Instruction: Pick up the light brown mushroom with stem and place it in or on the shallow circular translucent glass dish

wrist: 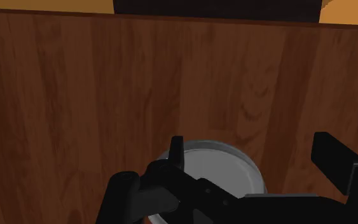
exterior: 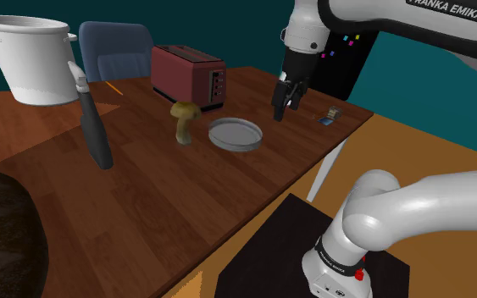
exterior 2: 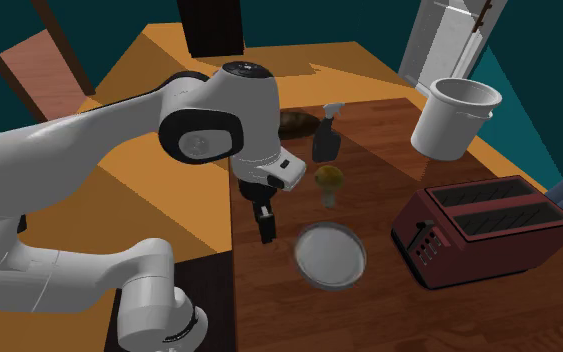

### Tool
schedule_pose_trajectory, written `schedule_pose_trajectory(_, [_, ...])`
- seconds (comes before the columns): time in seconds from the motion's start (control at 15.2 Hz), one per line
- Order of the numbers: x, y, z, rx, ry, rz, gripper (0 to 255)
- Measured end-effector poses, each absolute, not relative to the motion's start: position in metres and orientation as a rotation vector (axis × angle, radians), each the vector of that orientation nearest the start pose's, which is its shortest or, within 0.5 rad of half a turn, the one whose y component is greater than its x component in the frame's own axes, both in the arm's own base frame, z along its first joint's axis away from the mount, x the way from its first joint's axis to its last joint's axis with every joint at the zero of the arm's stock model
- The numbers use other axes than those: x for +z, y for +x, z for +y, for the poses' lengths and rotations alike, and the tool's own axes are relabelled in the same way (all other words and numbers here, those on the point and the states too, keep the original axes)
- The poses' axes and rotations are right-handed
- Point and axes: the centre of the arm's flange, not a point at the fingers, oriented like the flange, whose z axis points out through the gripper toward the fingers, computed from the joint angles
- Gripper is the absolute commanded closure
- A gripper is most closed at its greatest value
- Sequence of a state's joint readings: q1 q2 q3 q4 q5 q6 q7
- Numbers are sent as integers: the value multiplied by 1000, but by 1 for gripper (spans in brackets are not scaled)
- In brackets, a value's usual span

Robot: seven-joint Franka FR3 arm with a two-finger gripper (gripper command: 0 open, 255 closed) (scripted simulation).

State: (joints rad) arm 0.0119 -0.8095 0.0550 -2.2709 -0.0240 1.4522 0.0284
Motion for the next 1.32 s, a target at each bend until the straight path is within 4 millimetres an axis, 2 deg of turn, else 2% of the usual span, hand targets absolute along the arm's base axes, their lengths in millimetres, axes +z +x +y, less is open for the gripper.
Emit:
schedule_pose_trajectory(0.13, [625,291,28,-1,-3217,-50,0])
schedule_pose_trajectory(0.4, [617,320,59,-107,-3299,-207,0])
schedule_pose_trajectory(0.99, [599,383,157,-414,-3445,-649,0])
schedule_pose_trajectory(1.32, [584,408,214,-603,-3480,-920,0])
